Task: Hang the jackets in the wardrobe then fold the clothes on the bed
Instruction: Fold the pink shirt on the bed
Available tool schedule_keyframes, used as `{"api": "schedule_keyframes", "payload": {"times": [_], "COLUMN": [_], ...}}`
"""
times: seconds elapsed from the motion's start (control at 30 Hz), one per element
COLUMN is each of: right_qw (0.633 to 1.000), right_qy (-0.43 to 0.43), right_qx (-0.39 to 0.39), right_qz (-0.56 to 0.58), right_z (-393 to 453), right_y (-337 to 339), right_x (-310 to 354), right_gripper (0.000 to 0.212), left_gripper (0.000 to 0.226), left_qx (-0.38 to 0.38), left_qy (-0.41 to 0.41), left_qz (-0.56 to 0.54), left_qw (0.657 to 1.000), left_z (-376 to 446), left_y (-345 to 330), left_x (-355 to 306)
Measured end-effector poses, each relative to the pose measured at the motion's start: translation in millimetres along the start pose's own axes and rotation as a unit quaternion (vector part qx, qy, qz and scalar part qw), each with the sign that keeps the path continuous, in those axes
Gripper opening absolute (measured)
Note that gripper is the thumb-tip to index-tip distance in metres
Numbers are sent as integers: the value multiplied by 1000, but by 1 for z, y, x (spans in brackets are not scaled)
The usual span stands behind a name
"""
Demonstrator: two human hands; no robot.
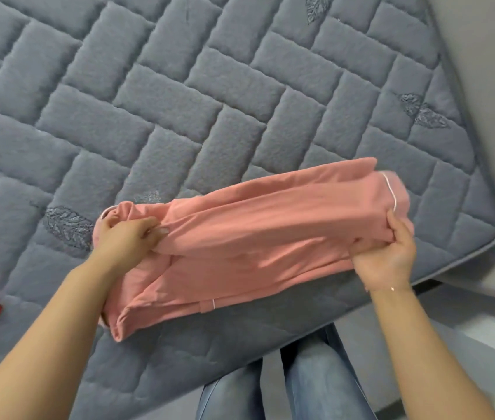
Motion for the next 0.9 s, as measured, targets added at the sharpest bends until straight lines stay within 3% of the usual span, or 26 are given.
{"api": "schedule_keyframes", "payload": {"times": [0.1,0.2,0.23,0.33,0.4,0.47,0.53,0.6,0.73,0.8,0.9], "right_qw": [994,973,968,932,905,858,731,601,476,452,441], "right_qy": [-40,-70,-51,135,219,242,257,244,154,149,131], "right_qx": [-81,-173,-194,-249,-193,-28,137,227,208,214,241], "right_qz": [-68,-138,-149,-226,-309,-453,-618,-727,-840,-853,-854], "right_z": [40,58,58,33,0,-30,-41,-34,-11,-8,-10], "right_y": [13,28,28,16,0,-19,-28,-22,5,7,6], "right_x": [-5,-28,-34,-45,-68,-108,-149,-178,-196,-197,-193], "right_gripper": [12,13,14,60,68,61,48,46,56,59,66], "left_gripper": [20,25,26,28,32,37,29,17,25,20,12], "left_qx": [-18,-117,-152,-148,-77,-4,43,35,-22,-51,-29], "left_qy": [16,35,47,83,87,79,50,16,62,109,125], "left_qz": [9,-77,-97,-120,-160,-212,-192,-139,-143,-154,-165], "left_qw": [1000,990,982,978,980,974,979,990,988,981,978], "left_z": [1,-1,-1,8,18,21,20,19,13,11,11], "left_y": [-5,12,20,29,24,16,9,7,18,14,-8], "left_x": [-10,-11,-5,24,37,39,36,38,82,103,101]}}
Point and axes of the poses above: each hand's wrist, its own z-axis towards the middle knuckle, its own y-axis out of the back of the hand, x = y × z, the point moved 4 cm from there along z, towards the middle knuckle, and after that the axes turned 10 degrees about z, right-handed, at the moved point
